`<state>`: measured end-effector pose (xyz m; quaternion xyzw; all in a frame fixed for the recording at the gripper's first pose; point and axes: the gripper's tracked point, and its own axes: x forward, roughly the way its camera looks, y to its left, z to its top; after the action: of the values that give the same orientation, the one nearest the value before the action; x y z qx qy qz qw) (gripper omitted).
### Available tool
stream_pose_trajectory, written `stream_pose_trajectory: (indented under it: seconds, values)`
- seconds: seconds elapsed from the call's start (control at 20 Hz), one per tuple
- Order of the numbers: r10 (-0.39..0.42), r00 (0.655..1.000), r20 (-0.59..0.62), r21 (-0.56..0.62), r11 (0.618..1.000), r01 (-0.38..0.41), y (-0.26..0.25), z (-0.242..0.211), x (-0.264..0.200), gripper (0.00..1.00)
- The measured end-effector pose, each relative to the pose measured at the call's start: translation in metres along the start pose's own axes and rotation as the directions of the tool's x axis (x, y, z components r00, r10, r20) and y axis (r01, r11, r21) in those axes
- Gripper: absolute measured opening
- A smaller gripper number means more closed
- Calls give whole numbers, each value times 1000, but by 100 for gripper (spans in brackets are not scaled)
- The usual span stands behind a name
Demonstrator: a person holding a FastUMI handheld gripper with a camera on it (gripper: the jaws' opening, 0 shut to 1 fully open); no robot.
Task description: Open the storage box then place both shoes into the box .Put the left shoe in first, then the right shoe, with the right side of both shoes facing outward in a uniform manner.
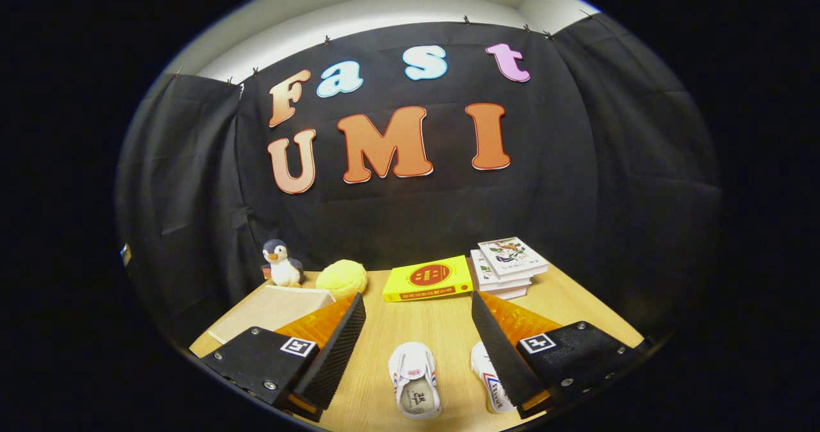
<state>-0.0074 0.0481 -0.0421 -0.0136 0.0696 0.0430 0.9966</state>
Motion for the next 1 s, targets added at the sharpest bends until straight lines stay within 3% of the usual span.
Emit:
stream_pose_trajectory:
  seconds: [0.35,0.6,0.8,1.0]
  values:
    - [100,992,-77,32,995,-98,21,-27,8,99]
    - [240,955,-176,175,962,-209,52,-64,26,99]
    - [363,900,-241,324,904,-278,77,-95,43,98]
    - [514,804,-299,462,815,-349,105,-124,50,98]
